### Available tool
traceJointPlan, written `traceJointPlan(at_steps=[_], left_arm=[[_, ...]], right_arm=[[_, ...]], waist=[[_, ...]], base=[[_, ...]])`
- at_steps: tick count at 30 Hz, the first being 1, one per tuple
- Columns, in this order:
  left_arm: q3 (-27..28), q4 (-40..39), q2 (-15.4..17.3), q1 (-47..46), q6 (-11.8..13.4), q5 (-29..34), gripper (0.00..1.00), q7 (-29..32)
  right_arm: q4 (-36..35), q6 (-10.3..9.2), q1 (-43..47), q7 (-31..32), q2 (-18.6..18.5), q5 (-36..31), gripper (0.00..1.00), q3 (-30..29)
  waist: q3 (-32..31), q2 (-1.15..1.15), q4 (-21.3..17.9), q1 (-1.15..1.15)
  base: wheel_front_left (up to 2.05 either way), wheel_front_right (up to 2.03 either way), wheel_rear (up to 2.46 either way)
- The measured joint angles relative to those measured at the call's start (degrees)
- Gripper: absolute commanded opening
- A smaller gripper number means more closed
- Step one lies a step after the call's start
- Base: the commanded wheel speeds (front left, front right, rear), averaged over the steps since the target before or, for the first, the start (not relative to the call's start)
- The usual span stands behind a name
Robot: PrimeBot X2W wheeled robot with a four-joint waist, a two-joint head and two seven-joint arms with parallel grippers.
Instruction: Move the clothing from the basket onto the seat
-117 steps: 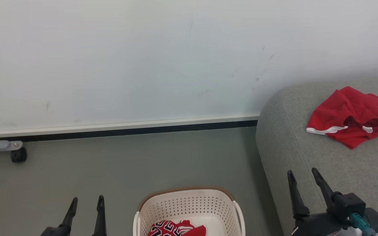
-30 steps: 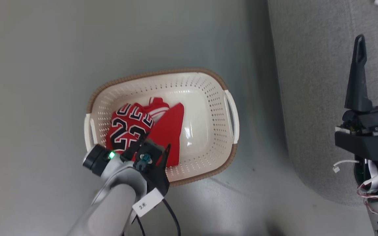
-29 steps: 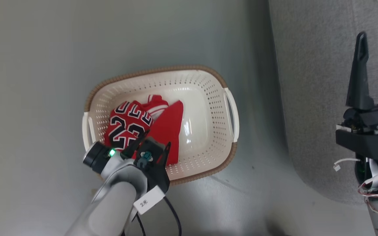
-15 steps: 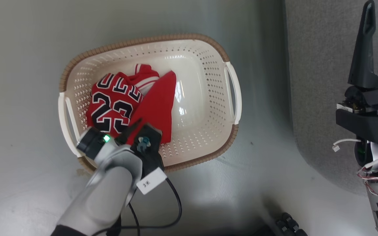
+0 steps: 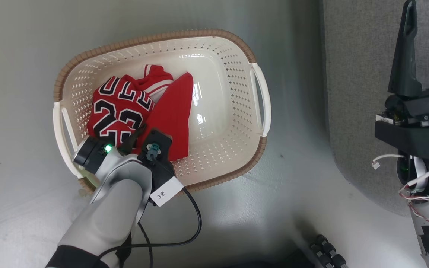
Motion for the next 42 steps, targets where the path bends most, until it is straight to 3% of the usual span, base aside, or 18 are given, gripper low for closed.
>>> traceJointPlan(at_steps=[3, 4, 5, 15, 24, 42], left_arm=[[0.01, 1.46, -0.03, -0.08, 0.03, 0.0, 0.2, -0.15], [-0.03, 1.92, -0.03, -0.08, 0.03, 0.0, 0.2, -0.15], [-0.07, 2.27, -0.03, -0.09, 0.02, 0.0, 0.0, -0.18], [0.14, 3.16, -0.42, -0.71, -1.69, -1.46, 0.0, -4.81], [3.25, -1.05, -0.74, -0.97, -3.71, -8.53, 0.0, -11.32], [1.77, -12.3, -0.94, -1.03, -5.65, -18.13, 0.0, -12.34]], right_arm=[[0.94, 0.05, -0.74, 0.0, 0.34, -0.02, 1.0, 0.04], [1.21, 0.18, -0.74, 0.0, 0.52, -0.09, 1.0, 0.09], [1.52, 0.4, -0.74, 0.0, 0.67, -0.16, 1.0, 0.14], [5.82, 0.81, -0.83, 0.0, 1.0, -0.43, 1.0, -0.01], [9.28, 1.58, -0.35, 0.0, 1.29, -0.44, 1.0, -0.32], [15.41, 3.32, 6.76, 0.01, 3.19, -0.44, 1.0, 1.13]], waist=[[-0.1, 0.0, -0.21, 0.0], [-0.25, 0.0, -0.26, 0.0], [-0.44, 0.0, -0.3, 0.0], [-4.22, -0.01, 0.2, 0.0], [-11.27, -0.01, 2.2, -0.01], [-26.0, -0.01, 7.81, -0.01]], base=[[0.0, 0.0, 0.0], [0.0, 0.0, 0.0], [0.0, 0.0, 0.0], [0.0, 0.0, 0.0], [0.0, 0.0, 0.0], [0.0, 0.0, 0.0]])
